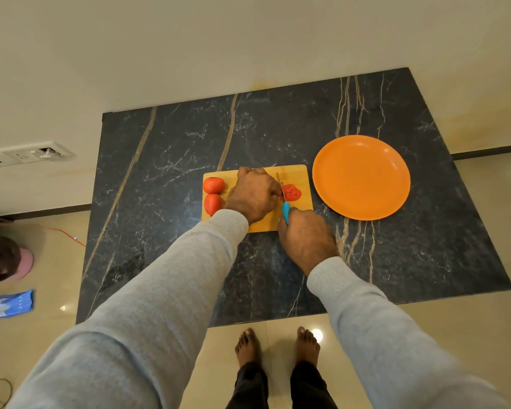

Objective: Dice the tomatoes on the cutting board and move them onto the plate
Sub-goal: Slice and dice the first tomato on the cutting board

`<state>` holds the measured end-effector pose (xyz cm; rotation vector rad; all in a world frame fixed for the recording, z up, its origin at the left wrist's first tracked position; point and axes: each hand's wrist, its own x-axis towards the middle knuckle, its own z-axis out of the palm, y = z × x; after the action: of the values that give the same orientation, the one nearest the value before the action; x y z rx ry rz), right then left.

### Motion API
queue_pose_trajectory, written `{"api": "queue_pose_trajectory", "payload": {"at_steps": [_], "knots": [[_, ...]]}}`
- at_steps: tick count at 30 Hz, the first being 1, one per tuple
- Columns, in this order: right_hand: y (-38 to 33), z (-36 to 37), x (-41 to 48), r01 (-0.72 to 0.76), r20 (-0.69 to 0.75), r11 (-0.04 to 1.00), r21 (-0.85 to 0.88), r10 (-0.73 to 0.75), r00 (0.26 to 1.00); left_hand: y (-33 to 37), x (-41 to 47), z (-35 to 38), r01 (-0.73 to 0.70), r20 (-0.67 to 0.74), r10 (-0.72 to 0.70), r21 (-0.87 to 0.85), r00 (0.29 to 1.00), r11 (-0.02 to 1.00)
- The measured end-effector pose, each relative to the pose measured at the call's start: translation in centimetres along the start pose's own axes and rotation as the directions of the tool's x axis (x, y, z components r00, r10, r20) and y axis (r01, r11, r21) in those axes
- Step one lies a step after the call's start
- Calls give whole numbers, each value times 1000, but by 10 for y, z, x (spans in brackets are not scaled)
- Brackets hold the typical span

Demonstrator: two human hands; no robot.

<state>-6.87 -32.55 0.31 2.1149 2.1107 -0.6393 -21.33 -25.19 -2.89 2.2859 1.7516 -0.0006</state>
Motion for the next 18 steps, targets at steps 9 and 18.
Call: {"api": "queue_pose_trajectory", "payload": {"at_steps": [9,18], "knots": [[-1,8,-8,27,50,990,-136,-20,999,2,0,-2,24,14,-25,30,1000,999],[8,19,-20,70,77,978,-195,-56,995,8,-4,-11,18,-11,-18,48,1000,999]]}}
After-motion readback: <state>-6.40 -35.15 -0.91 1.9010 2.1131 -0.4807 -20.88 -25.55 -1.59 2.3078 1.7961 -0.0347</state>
